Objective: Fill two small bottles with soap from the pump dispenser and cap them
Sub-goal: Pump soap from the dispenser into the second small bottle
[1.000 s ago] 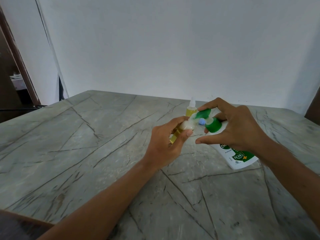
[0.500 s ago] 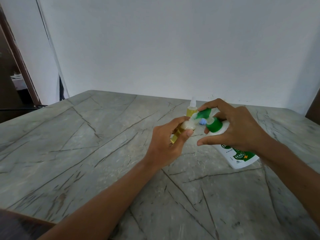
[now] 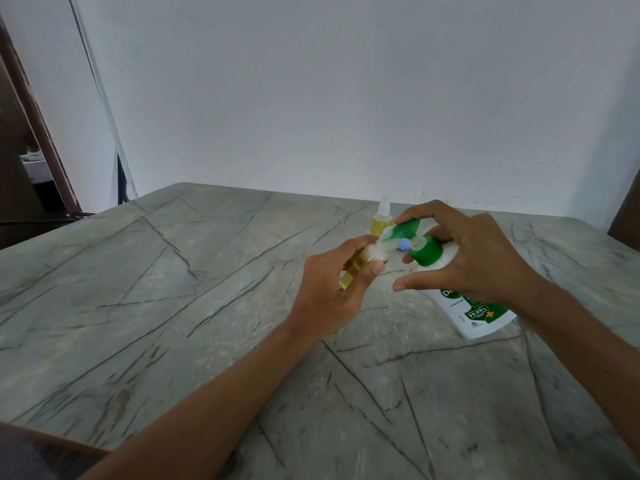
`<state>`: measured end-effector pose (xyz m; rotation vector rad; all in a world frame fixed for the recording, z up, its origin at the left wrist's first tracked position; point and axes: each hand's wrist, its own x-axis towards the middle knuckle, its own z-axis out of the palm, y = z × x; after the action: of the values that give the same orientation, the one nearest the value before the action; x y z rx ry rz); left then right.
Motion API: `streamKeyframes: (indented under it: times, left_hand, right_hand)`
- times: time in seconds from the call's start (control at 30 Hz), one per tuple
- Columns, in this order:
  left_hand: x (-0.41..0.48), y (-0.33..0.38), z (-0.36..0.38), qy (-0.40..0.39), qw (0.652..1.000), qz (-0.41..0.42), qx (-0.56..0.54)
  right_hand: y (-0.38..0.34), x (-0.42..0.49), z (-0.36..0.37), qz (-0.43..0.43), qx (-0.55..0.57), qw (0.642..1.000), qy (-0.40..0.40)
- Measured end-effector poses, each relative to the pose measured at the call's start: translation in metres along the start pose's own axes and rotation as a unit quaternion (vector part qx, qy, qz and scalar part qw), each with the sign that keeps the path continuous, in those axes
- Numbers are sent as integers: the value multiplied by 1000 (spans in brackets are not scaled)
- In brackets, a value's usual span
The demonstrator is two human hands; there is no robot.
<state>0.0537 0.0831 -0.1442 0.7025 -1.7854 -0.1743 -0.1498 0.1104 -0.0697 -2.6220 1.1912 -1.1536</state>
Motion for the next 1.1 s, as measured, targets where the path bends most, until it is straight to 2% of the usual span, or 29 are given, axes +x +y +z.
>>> streamKeyframes:
  times: [0.37,0.7,0.97,1.1]
  left_hand:
    - [0,2,0,5,1000,18,8]
    - [0,-2,0,7,1000,-4,-3]
    - [0,1,1,5,1000,20,13]
    - [0,-1,1,0,1000,10,11]
  right_hand:
    - [0,-1,2,-25,-1,999,47]
    - [-1,0,1,-6,-12,1000,12]
    - [2,-1,2,-13,8,999,50]
    - [1,0,2,-2,4,999,37]
